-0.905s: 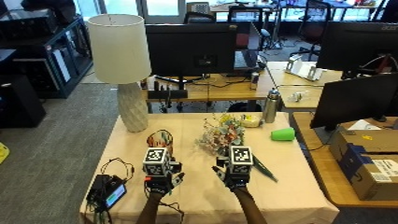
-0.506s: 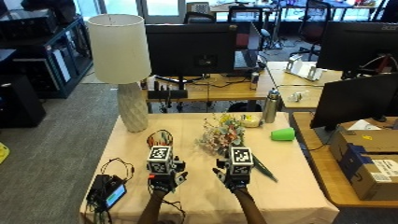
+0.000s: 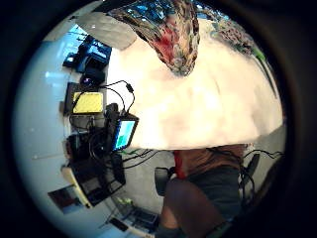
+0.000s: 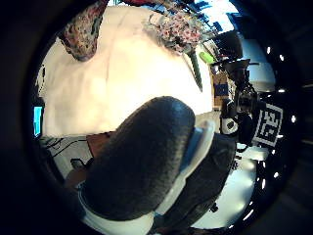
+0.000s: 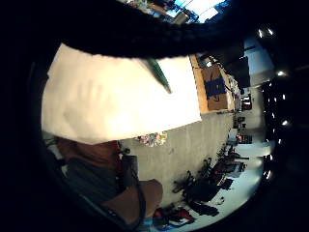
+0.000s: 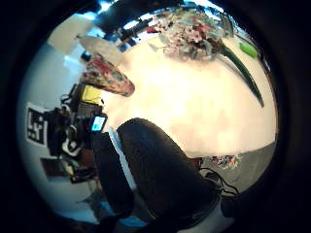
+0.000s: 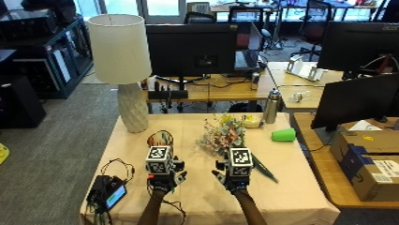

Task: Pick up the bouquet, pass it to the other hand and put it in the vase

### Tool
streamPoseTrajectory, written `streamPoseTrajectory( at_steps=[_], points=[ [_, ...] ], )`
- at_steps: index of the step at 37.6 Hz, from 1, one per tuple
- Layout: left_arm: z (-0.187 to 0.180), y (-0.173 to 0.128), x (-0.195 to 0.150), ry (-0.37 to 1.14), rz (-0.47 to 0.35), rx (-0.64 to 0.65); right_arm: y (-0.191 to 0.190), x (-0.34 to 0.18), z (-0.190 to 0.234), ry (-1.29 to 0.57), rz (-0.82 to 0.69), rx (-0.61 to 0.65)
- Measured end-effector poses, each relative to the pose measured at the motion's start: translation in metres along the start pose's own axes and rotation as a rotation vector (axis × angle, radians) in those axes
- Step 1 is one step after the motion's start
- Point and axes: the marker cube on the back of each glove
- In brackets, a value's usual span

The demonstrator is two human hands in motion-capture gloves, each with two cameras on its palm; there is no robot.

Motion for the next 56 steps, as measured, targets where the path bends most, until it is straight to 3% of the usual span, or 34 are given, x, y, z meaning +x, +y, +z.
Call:
streamPoseTrajectory(
  at_steps=[6,18,30,37,41,44,48,50,56],
  points=[
    [-0.003,0.002,-0.001,0.0,0.012,0.017,0.008,0.002,-0.007,0.016,0.02,-0.023],
    [0.012,-0.011,0.0,0.008,0.021,0.034,-0.014,0.058,0.029,0.02,0.09,-0.063],
    [0.013,-0.002,0.009,0.0,0.032,-0.02,-0.079,0.144,0.082,-0.049,0.158,-0.032],
    [0.024,-0.014,0.003,0.008,0.023,-0.007,-0.096,0.183,0.102,-0.1,0.222,-0.049],
    [0.028,-0.018,-0.002,-0.004,0.027,-0.005,-0.089,0.188,0.081,-0.167,0.249,0.03],
    [0.033,-0.022,-0.004,-0.01,0.027,-0.018,-0.082,0.194,0.085,-0.249,0.244,-0.012],
    [0.032,-0.02,0.0,-0.004,0.027,-0.027,-0.082,0.178,0.096,-0.531,0.037,-0.043],
    [0.034,-0.022,0.0,-0.007,0.026,-0.029,-0.086,0.177,0.102,-0.578,0.0,-0.02],
    [0.032,-0.017,0.004,-0.003,0.033,-0.043,-0.083,0.198,0.125,-0.425,0.204,-0.078]
  ],
)
